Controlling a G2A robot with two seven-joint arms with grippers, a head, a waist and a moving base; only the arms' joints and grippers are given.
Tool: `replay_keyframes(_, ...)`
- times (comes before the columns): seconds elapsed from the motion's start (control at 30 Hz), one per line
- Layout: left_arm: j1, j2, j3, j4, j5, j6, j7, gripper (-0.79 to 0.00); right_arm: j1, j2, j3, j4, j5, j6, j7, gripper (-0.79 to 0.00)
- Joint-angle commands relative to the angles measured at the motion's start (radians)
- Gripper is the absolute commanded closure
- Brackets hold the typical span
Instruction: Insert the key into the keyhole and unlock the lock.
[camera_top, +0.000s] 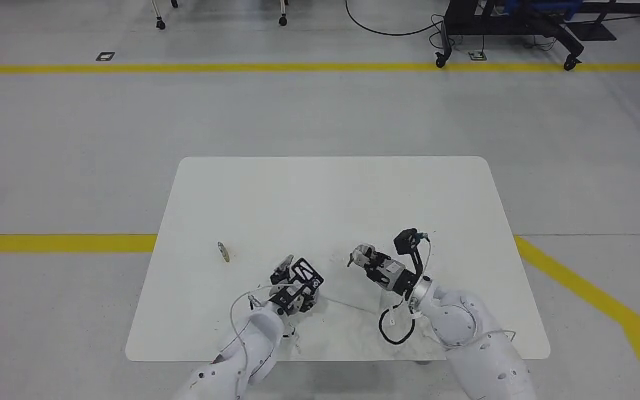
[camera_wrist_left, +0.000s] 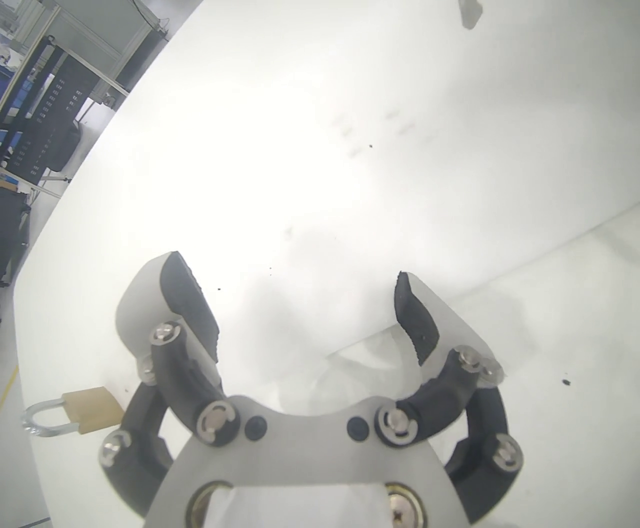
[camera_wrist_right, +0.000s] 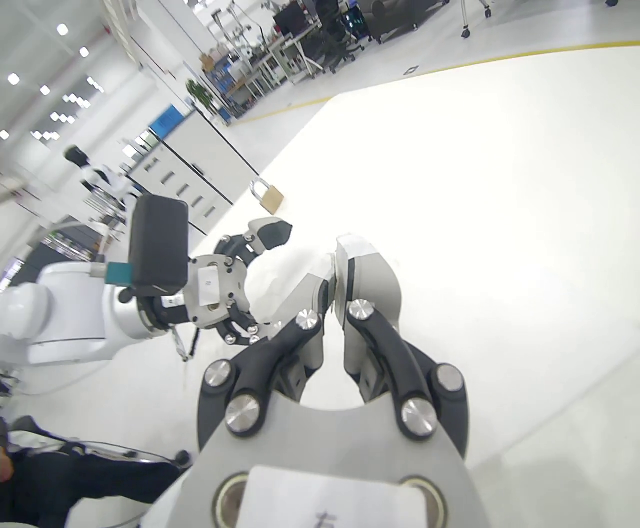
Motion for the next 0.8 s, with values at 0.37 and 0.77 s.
replay_keyframes(0.37, 0.080, 0.020, -0.149, -0.140, -0.287, -0.144, 0.050, -0.785, 0.027, 0.024, 0.070, 0.072, 0.411, -0.118, 0.262, 0.000)
replay_keyframes(0.77, 0.132, 0.025, -0.297, -0.071, -1.007, -0.509, 0.234, -0.785, 0.030, 0.020, 0.054, 0.077, 0.526, -0.065, 0.255, 0.000)
